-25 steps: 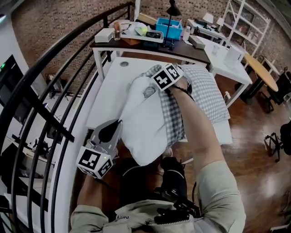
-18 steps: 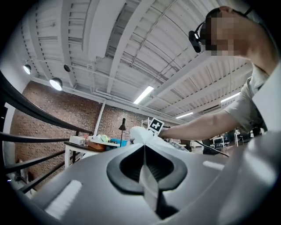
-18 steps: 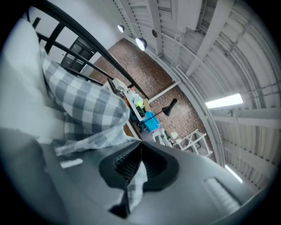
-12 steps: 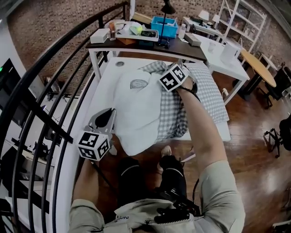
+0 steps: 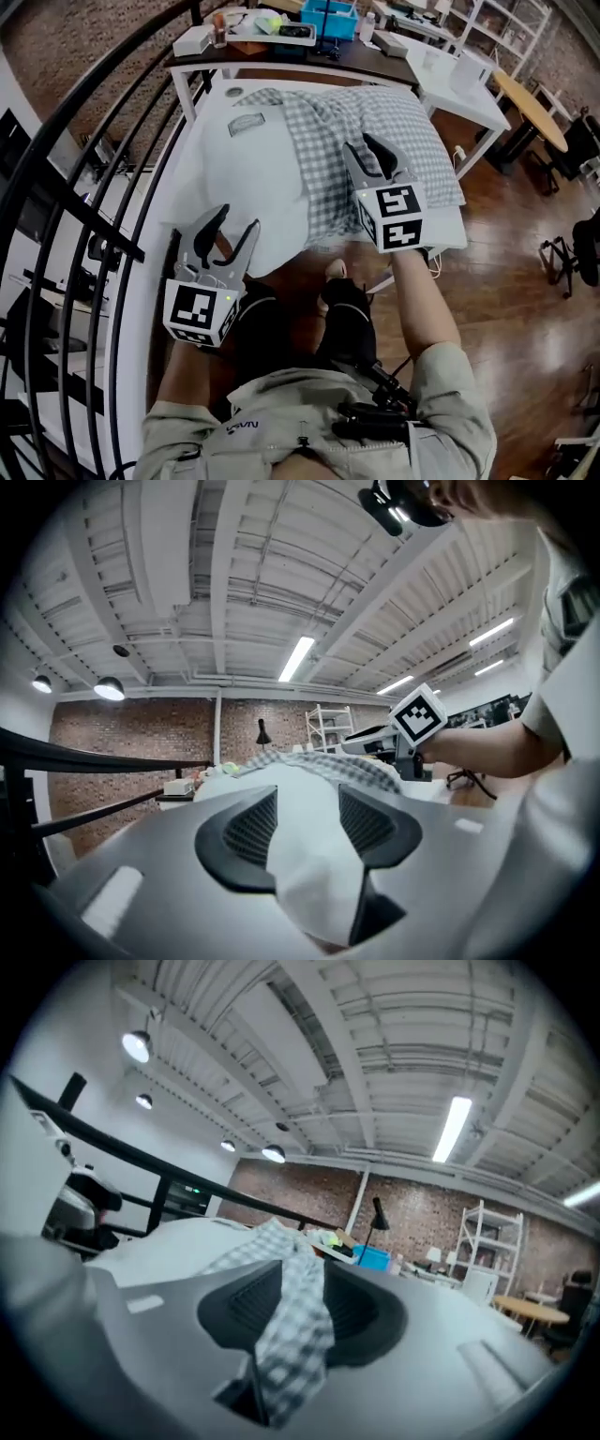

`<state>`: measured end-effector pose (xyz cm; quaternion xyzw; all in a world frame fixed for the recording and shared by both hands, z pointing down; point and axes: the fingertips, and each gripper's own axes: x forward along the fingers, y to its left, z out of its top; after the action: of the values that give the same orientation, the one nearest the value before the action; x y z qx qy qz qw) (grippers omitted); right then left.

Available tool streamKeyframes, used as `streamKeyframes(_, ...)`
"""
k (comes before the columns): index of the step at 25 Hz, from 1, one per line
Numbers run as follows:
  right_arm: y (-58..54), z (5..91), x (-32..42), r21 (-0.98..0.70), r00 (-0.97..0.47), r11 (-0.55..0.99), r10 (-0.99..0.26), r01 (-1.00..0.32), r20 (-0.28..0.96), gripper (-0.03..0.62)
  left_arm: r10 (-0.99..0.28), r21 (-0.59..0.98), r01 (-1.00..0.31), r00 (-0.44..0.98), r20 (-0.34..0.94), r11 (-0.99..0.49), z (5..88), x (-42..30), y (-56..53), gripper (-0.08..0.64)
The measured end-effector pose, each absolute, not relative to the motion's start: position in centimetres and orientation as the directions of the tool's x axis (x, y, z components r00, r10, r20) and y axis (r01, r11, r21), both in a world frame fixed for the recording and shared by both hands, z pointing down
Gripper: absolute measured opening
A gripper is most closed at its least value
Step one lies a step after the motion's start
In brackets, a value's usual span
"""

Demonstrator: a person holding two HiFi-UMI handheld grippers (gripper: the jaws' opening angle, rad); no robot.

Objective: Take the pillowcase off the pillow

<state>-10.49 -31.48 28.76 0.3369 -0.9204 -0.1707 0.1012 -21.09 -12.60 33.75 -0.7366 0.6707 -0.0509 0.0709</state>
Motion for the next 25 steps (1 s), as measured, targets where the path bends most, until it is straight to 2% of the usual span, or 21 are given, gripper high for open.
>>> streamKeyframes(2,-28.0,31.2,-8.9,0.309,-0.768,0.746,-0.636,-0.59,0.07,0.14,-0.991,-0.22,-0.967,0.121,0.049,-0.129,35.6,-18.5,-12.8,0.249)
streamKeyframes(5,-23.9,35.5,-8.0,0.241,-0.779,0.777,-0.618,-0.582,0.109,0.14,-0.984,-0.209,-0.969,0.1,0.151,-0.13,38.6,-17.3,-13.5,0.291)
streamKeyframes(9,-21.9,39.6,-8.7,0.202,-0.789,0.807,-0.588,-0.555,0.18,0.152,-0.971,-0.199,-0.973,0.065,0.232,-0.113,41.5,-17.4,-14.8,0.283)
streamKeyframes(12,-22.3,40.3,-9.3,0.242,-0.776,0.797,-0.599,-0.554,0.196,0.151,-0.965,-0.238,-0.965,0.043,0.259,-0.107,43.0,-17.4,-15.8,0.189)
streamKeyframes(14,-22.5,40.3,-9.5,0.293,-0.763,0.782,-0.614,-0.551,0.204,0.059,-0.972,-0.248,-0.965,0.025,0.234,-0.084,42.5,-17.8,-15.9,0.089)
streamKeyframes(16,-22.6,40.1,-9.5,0.341,-0.75,0.767,-0.626,-0.543,0.212,0.011,-0.98,-0.252,-0.966,0.01,0.199,-0.061,41.3,-18.3,-15.7,0.037)
streamKeyframes(25,-27.2,36.5,-5.2,0.546,-0.623,0.597,-0.765,-0.589,0.164,0.006,-0.998,-0.211,-0.977,-0.043,0.046,0.032,34.0,-23.7,-15.0,0.023)
